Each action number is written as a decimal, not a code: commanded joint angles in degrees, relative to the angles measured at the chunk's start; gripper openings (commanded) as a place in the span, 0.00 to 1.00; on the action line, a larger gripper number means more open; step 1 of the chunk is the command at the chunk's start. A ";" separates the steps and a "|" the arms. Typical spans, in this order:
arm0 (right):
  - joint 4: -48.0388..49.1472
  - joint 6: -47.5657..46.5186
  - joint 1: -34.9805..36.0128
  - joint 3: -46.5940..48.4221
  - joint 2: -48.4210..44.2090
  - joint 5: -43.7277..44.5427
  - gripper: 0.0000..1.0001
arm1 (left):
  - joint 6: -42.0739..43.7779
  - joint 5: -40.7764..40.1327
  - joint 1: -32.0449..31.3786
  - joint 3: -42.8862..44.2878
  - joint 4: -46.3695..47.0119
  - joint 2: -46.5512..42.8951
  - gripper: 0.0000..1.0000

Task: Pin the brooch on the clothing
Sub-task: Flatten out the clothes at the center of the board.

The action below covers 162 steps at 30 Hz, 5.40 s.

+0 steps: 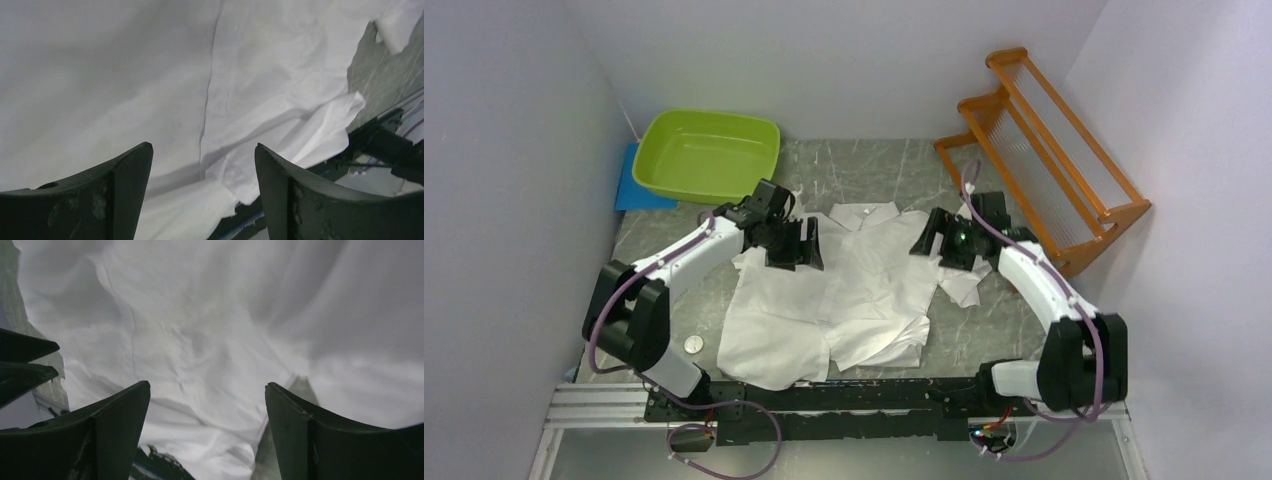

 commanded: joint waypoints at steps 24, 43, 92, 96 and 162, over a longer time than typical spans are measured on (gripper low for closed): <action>-4.01 -11.66 4.27 56.27 58.24 -2.43 0.70 | 8.06 -3.43 3.01 63.85 -11.00 47.93 0.78; 3.21 -6.14 4.88 54.22 57.09 -11.62 0.09 | 4.55 5.08 4.44 57.99 -2.14 49.67 0.29; 8.68 1.40 4.18 9.19 9.35 10.05 0.79 | -9.07 -10.09 1.84 -0.59 0.60 -11.93 0.82; 7.02 0.31 4.05 8.05 12.51 16.30 0.71 | -12.71 -12.22 1.82 -8.57 -1.74 -17.32 0.82; -47.32 18.59 4.18 0.25 -46.98 8.94 0.00 | -23.01 4.48 16.07 -13.23 -48.58 -46.07 0.03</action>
